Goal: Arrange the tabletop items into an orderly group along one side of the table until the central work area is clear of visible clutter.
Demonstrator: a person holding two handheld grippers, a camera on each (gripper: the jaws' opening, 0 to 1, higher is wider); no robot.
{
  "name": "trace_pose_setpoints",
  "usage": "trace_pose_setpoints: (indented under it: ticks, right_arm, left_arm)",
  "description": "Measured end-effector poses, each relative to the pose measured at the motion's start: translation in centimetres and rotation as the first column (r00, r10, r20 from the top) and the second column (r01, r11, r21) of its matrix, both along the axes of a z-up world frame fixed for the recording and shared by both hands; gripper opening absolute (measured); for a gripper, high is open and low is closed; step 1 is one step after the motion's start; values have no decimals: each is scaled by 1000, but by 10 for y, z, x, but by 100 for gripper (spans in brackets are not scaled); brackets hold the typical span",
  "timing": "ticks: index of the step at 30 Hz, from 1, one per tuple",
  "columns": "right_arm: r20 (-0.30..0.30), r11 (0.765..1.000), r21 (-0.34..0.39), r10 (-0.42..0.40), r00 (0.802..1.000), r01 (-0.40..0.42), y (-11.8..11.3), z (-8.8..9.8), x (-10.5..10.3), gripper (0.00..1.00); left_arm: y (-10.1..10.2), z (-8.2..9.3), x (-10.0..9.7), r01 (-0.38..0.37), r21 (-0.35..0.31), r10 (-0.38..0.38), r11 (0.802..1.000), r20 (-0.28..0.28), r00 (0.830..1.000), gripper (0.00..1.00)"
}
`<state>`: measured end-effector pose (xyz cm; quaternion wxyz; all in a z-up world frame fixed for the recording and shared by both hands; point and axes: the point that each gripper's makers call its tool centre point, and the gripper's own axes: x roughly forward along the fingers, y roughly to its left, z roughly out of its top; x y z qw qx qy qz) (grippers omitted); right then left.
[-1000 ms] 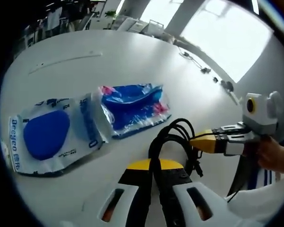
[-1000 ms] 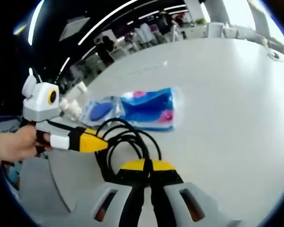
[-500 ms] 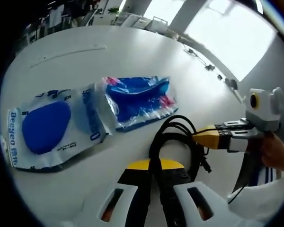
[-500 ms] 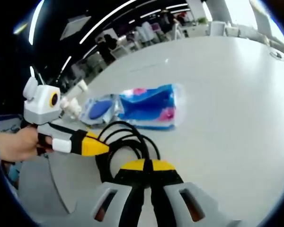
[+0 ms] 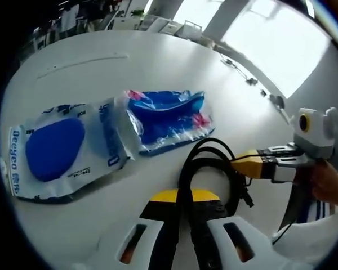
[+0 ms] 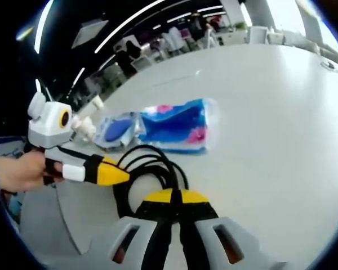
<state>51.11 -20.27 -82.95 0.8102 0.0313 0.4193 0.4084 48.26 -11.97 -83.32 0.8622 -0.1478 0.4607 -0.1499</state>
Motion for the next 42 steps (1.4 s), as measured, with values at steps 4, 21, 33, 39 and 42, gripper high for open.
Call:
trace_pose_setpoints:
  ticks: [4, 21, 33, 39, 42]
  right_arm:
    - [-1, 1000, -2, 5, 1000, -5, 0, 0, 0, 0]
    - [99, 998, -29, 66, 993, -63, 3, 7, 3, 8]
    - [157, 998, -26, 60, 986, -57, 6, 17, 5, 36]
    - [192, 995, -46, 92, 977, -85, 3, 19, 0, 51]
    - [182, 995, -38, 95, 979, -90, 2, 18, -4, 56]
  left_arm:
    - [0, -1, 1, -3, 3, 3, 1000, 0, 1000, 1]
    - [1, 2, -1, 10, 40, -11, 999, 15, 1000, 11]
    - [9, 9, -4, 14, 87, -19, 996, 49, 999, 43]
    - [17, 19, -8, -5, 107, -4, 994, 86, 996, 54]
    - [21, 20, -12, -11, 120, 1, 993, 88, 996, 62]
